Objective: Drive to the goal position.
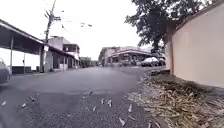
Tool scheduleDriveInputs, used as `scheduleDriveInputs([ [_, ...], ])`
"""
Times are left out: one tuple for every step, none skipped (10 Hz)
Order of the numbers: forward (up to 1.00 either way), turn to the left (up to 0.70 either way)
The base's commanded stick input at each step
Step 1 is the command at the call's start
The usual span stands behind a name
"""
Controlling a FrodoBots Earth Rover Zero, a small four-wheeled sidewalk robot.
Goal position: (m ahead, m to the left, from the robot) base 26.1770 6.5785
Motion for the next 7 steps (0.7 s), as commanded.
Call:
scheduleDriveInputs([
  [0.7, 0.0],
  [0.74, 0.0],
  [0.85, 0.0],
  [0.85, 0.0],
  [0.85, 0.0],
  [0.85, 0.0],
  [0.85, 0.0],
])
